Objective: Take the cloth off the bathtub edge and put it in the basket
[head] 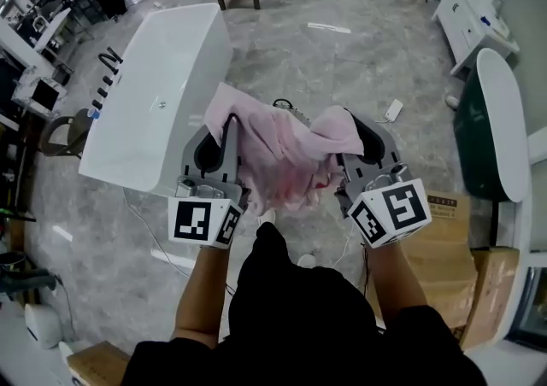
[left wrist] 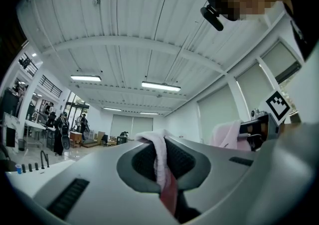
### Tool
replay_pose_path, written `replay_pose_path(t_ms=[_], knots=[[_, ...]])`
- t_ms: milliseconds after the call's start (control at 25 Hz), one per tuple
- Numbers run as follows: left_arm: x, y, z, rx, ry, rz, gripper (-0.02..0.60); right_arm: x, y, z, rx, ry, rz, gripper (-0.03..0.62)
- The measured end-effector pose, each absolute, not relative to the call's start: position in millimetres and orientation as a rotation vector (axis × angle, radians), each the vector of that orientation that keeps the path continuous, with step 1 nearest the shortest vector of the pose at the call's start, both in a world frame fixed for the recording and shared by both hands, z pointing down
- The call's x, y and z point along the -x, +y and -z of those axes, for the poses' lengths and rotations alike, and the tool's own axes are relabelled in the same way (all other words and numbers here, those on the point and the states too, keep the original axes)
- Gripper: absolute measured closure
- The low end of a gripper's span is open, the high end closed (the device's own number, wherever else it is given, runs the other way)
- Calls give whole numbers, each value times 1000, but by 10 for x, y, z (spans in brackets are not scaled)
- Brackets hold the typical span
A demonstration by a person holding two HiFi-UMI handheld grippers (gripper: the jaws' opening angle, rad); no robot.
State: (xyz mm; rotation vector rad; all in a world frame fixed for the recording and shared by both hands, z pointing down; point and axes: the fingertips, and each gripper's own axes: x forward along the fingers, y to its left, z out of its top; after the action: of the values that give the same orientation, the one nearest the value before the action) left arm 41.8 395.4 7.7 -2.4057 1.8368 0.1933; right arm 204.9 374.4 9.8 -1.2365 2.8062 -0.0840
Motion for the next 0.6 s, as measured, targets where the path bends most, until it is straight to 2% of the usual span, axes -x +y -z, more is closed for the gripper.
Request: replay_pose_path(t_ms=[600], knots=[[89, 2627, 226, 2568, 1660, -348, 554, -1326, 2528, 153, 1373, 2732, 90, 551]])
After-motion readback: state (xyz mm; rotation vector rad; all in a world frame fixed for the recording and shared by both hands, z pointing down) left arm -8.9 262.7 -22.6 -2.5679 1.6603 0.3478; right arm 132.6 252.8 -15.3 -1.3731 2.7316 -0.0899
